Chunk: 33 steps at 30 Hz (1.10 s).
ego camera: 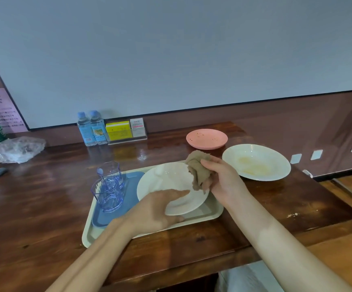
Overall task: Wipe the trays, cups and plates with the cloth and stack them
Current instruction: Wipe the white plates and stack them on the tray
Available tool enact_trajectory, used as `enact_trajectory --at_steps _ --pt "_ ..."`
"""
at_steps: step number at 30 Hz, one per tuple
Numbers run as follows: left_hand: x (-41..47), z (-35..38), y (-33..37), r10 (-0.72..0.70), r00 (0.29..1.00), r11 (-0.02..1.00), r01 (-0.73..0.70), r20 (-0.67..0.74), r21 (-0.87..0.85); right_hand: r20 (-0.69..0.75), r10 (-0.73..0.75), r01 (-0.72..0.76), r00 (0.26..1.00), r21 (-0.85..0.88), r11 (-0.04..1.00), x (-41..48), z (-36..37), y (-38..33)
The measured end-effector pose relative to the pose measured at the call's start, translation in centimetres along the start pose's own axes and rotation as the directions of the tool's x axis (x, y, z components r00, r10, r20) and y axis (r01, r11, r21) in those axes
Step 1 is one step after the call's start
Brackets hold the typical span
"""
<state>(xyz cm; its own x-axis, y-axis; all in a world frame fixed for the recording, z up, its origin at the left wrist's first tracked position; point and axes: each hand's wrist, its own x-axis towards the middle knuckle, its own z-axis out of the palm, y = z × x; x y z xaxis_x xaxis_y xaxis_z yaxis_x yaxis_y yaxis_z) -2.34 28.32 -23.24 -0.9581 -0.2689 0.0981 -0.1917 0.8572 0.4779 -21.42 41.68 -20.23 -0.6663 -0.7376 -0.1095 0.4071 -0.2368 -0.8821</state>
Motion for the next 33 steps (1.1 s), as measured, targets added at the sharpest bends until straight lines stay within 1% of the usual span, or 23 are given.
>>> enact_trajectory --at_steps 2,3,5,6,8,10,11,12,14,16,19,21,23,24,25,26,28,29,31,33 --pt "-0.3 -0.6 0.0 -0.033 0.999 0.995 0.034 0.006 -0.091 0.016 0.023 -0.024 1.000 0.018 1.000 0.5 0.2 0.6" --pt "-0.3 -0.8 0.1 -0.063 0.998 0.982 0.062 0.000 -0.179 0.015 0.017 -0.017 1.000 0.020 1.000 0.5 0.3 0.8" --pt "0.0 -1.0 0.6 -0.130 0.991 0.917 0.104 -0.043 -0.386 0.040 -0.008 0.008 0.999 -0.002 1.000 0.3 0.5 0.9" --pt "0.3 -1.1 1.0 -0.168 0.982 0.870 0.106 -0.089 -0.481 0.054 -0.021 0.023 0.998 -0.033 0.999 0.1 0.7 0.8" --pt "1.2 -1.7 2.0 -0.260 0.950 0.739 0.082 -0.170 -0.669 0.087 -0.054 0.063 0.995 -0.105 0.992 -0.3 1.2 0.5" --pt "2.4 -2.1 2.9 -0.324 0.934 0.534 0.048 -0.152 -0.844 0.111 -0.084 0.105 0.990 -0.199 0.974 -0.8 1.7 0.0" --pt "3.0 -2.2 3.2 -0.339 0.931 0.450 0.035 -0.135 -0.893 0.117 -0.095 0.120 0.989 -0.233 0.965 -0.9 1.9 -0.2" --pt "3.6 -2.2 3.5 -0.349 0.928 0.392 0.021 -0.127 -0.920 0.110 -0.101 0.126 0.989 -0.249 0.960 -1.1 1.9 -0.4" --pt "4.9 -2.0 3.7 -0.352 0.928 0.325 -0.005 -0.125 -0.946 0.076 -0.114 0.131 0.990 -0.266 0.955 -1.1 1.7 -0.8" --pt "5.9 -1.9 3.8 -0.312 0.939 0.327 -0.036 -0.144 -0.944 0.021 -0.148 0.148 0.989 -0.295 0.944 -0.9 1.2 -1.1" --pt "7.1 -1.9 4.3 -0.197 0.973 0.441 -0.025 -0.124 -0.897 -0.052 -0.274 0.239 0.960 -0.351 0.905 -0.4 0.1 -1.9" --pt "7.9 -2.0 4.9 -0.149 0.984 0.493 -0.013 -0.099 -0.870 -0.031 -0.390 0.329 0.920 -0.479 0.814 -0.2 -0.9 -2.4" --pt "8.9 -2.2 5.6 -0.161 0.979 0.516 -0.021 -0.122 -0.856 -0.006 -0.480 0.388 0.877 -0.578 0.718 0.0 -2.0 -3.0" --pt "9.7 -2.3 6.0 -0.176 0.975 0.511 -0.027 -0.135 -0.859 -0.015 -0.508 0.402 0.861 -0.591 0.699 0.1 -2.7 -3.5" --pt "10.1 -2.3 6.1 -0.191 0.971 0.500 -0.030 -0.145 -0.865 -0.042 -0.514 0.404 0.857 -0.566 0.719 0.0 -3.1 -3.7" --pt "10.8 -2.2 6.3 -0.203 0.967 0.501 -0.030 -0.151 -0.865 -0.087 -0.498 0.396 0.863 -0.495 0.773 0.0 -3.6 -4.0" --pt "12.4 -1.8 7.2 -0.208 0.967 0.517 -0.017 -0.145 -0.856 -0.134 -0.412 0.352 0.901 -0.329 0.876 0.0 -4.4 -4.4" --pt "13.1 -1.5 7.8 -0.206 0.970 0.517 -0.005 -0.131 -0.856 -0.119 -0.361 0.314 0.925 -0.295 0.902 0.0 -4.7 -4.6" --pt "14.7 -1.2 9.0 -0.220 0.972 0.518 0.043 -0.084 -0.854 -0.091 -0.277 0.233 0.956 -0.333 0.914 0.3 -5.8 -5.1" --pt "16.1 -0.8 9.9 -0.230 0.973 0.530 0.099 -0.031 -0.842 -0.129 -0.267 0.197 0.955 -0.396 0.897 0.7 -6.9 -5.6"
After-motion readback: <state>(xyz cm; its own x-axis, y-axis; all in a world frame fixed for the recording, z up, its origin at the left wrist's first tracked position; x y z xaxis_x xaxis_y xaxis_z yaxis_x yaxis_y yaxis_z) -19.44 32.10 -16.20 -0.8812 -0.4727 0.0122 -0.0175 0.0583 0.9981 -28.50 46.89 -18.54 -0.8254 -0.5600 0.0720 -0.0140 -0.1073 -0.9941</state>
